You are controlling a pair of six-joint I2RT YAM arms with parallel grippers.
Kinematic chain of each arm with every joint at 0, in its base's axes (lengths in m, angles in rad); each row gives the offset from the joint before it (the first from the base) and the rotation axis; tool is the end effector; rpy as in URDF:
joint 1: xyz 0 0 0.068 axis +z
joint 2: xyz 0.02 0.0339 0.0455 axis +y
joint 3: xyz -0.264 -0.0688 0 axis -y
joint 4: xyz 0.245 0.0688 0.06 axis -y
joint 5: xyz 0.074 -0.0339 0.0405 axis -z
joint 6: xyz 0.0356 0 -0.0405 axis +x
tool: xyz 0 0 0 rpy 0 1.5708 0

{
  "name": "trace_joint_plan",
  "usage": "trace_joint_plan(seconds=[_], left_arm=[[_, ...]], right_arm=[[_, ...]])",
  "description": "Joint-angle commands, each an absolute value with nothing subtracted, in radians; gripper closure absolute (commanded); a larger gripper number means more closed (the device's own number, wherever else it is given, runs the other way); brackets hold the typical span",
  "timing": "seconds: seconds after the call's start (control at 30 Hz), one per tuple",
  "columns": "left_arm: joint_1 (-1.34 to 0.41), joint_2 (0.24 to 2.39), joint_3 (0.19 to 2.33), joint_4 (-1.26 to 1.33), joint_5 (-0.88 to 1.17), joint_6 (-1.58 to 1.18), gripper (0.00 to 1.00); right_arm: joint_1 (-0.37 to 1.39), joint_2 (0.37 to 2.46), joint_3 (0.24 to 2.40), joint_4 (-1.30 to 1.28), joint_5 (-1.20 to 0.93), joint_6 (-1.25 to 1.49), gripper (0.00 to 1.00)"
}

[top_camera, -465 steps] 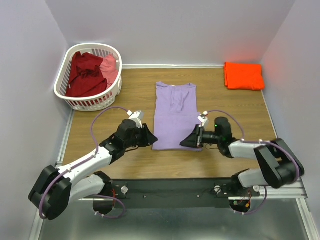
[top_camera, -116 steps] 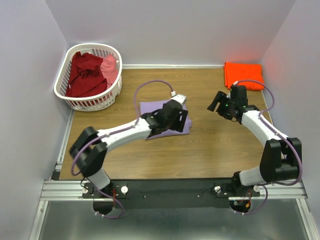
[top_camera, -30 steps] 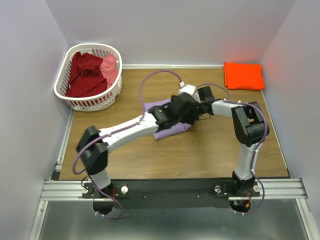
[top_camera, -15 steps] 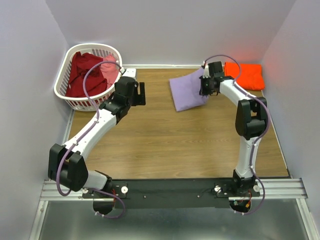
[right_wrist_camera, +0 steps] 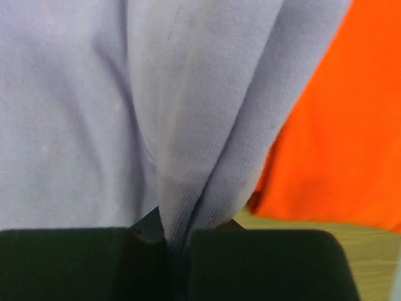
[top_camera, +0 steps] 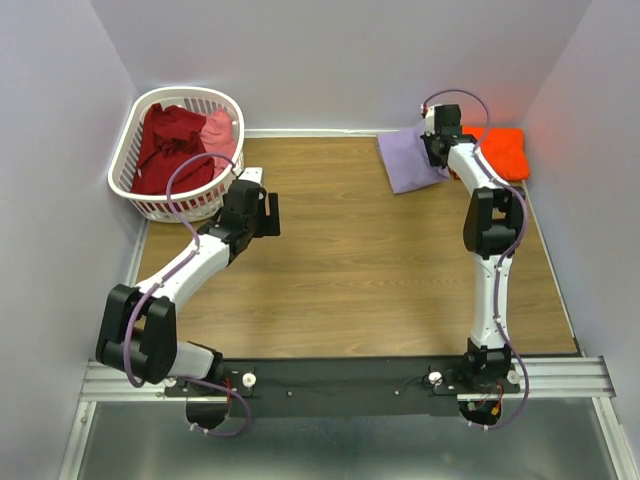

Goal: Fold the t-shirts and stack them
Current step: Neatly place the folded tshirt to the corner

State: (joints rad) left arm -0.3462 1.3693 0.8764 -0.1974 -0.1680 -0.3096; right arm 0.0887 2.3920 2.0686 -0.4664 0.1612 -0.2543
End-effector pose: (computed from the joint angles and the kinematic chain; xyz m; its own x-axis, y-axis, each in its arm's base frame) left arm 0.2800 -0.0947 0.2396 -0.6355 -0.0901 -0.7668 0.0206 0.9908 -0.1335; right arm 0.5398 0.0423 0.1949 -0.6910 -0.3107 -0.6527 -0.1537 0.9454 -0.2874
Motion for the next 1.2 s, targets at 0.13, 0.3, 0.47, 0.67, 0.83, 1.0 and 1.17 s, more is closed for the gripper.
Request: trace_joint_plan(seconds=[0.13, 0.3, 0.47, 0.67, 0.83, 1.0, 1.17], left_arm=[[-0.341, 1.423, 0.877, -0.146, -0.227, -0.330, 0.15], [-0.342, 1.468, 0.882, -0.109, -0.178, -0.342, 0.16], [-0.342, 1.493, 0.891, -0.107, -0.193, -0.333, 0.16], [-0.344, 1.502, 0.896, -0.107, -0.190, -0.328, 0.17], [-0.344, 1.509, 0.897, -0.110, -0.189, -0.325, 0.17], [-0.345, 1.500, 0.900, -0.109, -0.199, -0.327, 0.18], [-0.345, 1.511, 0.903, -0.109, -0.187, -0.325, 0.18]], right_arm=[[0.003, 2.439, 2.270, -0.466, 0.212, -0.376, 1.00], [-0.038, 2.430, 2.318, -0.466, 0.181, -0.328, 1.00], [-0.063, 2.453, 2.321, -0.468, 0.189, -0.311, 1.00], [-0.084, 2.433, 2.312, -0.468, 0.172, -0.259, 0.99], [-0.097, 2.418, 2.322, -0.468, 0.178, -0.245, 1.00], [-0.101, 2.375, 2.298, -0.476, 0.170, -0.233, 0.99], [-0.104, 2.349, 2.295, -0.477, 0.187, -0.222, 1.00]])
